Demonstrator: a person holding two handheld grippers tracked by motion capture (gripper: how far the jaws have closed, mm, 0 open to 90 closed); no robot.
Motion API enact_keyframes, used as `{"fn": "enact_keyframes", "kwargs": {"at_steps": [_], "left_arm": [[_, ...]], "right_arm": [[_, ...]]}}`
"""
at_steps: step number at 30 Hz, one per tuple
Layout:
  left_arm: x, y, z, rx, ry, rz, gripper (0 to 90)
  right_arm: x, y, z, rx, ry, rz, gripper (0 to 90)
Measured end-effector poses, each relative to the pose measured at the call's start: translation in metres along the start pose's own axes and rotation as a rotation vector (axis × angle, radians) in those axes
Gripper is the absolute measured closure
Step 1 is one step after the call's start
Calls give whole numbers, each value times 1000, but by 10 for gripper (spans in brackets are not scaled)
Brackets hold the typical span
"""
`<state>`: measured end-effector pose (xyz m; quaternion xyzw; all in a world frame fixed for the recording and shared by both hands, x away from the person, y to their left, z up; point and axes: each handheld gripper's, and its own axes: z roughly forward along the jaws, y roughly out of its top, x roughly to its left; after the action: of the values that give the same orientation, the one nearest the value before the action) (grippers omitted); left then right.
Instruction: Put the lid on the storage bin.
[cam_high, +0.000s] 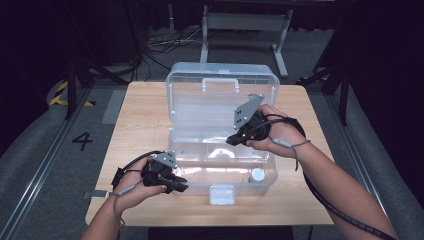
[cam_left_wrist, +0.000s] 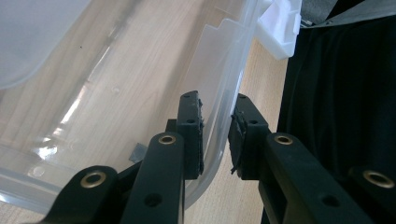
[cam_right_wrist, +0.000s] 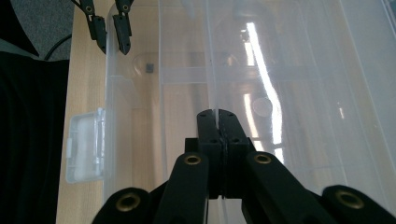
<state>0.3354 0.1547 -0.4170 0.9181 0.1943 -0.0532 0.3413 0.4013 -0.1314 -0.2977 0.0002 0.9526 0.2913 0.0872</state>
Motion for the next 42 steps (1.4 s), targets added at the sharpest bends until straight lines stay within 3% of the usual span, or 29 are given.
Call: {"fn": "enact_keyframes", "kwargs": {"at_steps": [14,17,26,31,38,42], "left_arm": [[-3,1,-1,9,24,18,758],[-4,2,-5,-12,21,15,751],[-18,11,-33,-135,24,51,736],[-18,16,-45,-172,10,50,767],[-23,27,-62,-253,64,61,808],[-23,31,-74,-322,90,25,830]], "right_arm": [[7,-3,2,-10,11,-4,900],[8,-4,2,-13,14,-8,900],[11,-5,3,-17,14,-5,900],[13,-5,3,-14,11,-1,900],[17,-5,4,-18,0,-4,900],[18,-6,4,-18,1,-3,900]]}}
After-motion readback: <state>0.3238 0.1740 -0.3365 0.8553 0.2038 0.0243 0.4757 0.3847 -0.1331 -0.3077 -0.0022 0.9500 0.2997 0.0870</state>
